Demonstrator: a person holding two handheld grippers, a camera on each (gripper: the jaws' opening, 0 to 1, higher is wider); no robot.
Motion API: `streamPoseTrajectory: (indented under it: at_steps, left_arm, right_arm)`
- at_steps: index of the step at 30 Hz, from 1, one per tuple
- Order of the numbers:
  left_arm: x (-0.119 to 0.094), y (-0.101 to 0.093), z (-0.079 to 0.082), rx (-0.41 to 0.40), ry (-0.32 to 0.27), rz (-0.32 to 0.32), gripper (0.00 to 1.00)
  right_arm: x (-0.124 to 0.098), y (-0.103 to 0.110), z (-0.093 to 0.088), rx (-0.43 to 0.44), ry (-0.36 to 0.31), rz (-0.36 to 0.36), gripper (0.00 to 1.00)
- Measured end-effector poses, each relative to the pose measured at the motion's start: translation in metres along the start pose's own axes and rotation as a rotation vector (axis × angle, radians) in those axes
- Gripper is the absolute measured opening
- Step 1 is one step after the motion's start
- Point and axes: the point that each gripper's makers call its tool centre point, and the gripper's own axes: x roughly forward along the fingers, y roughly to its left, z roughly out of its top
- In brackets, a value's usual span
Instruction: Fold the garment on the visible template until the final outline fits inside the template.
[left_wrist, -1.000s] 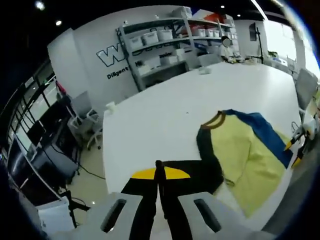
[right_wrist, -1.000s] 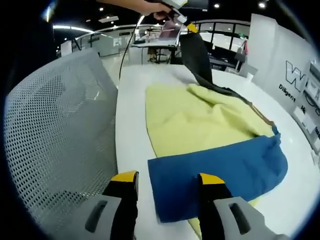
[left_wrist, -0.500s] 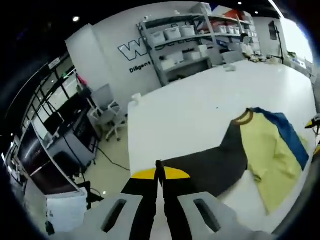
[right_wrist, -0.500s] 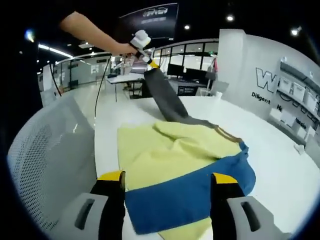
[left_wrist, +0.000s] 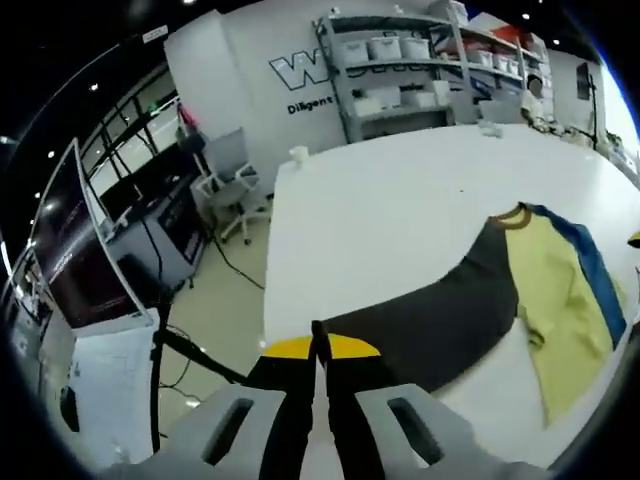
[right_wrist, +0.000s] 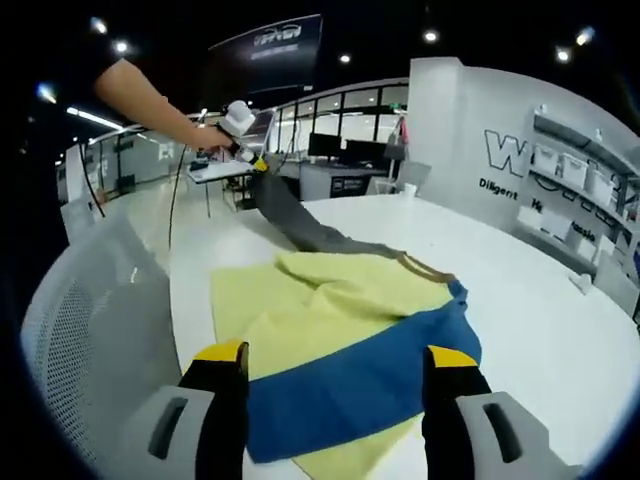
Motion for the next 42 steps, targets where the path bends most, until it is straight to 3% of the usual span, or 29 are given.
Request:
streamPoseTrajectory:
  at_steps: [3,16,18,30,36,37,42]
  left_arm:
    - [0.004,-0.002,-0.012,0.002,0.016,-0.002,0.02]
    - [0.009,0.008,-0.035,-0.010,0.025,0.029,0.02]
    - [0.011,0.007,-0.040,-0.039,0.027,0.031,0.02]
    - [0.019,0.000,-0.072,-0.045,0.078,0.056,0.03]
    - [0.021,-0.002,-0.070,-0.009,0.073,0.061,0.01]
    - [0.020,0.003,-0.067,0.057,0.072,0.076,0.02]
    - [0.013,0.005,-0.056,0.066,0.032,0.079,0.19]
  right_arm:
    - [0.000,-0.002,0.003,0.021,-0.009,-0.004,0.68]
    - [-0.001,-0.008,0.003,0.043,0.002,-0.005,0.68]
    - [-0.002,-0.009,0.002,0.043,0.007,-0.003,0.68]
    - [-0.007,-0.018,-0.002,0.048,0.041,-0.002,0.68]
    - [-0.010,-0.017,-0.005,0.056,0.044,0.000,0.67]
    - [-0.010,-0.016,-0.007,0.060,0.048,0.003,0.67]
    - [-0.008,-0.012,-0.011,0.068,0.049,0.015,0.67]
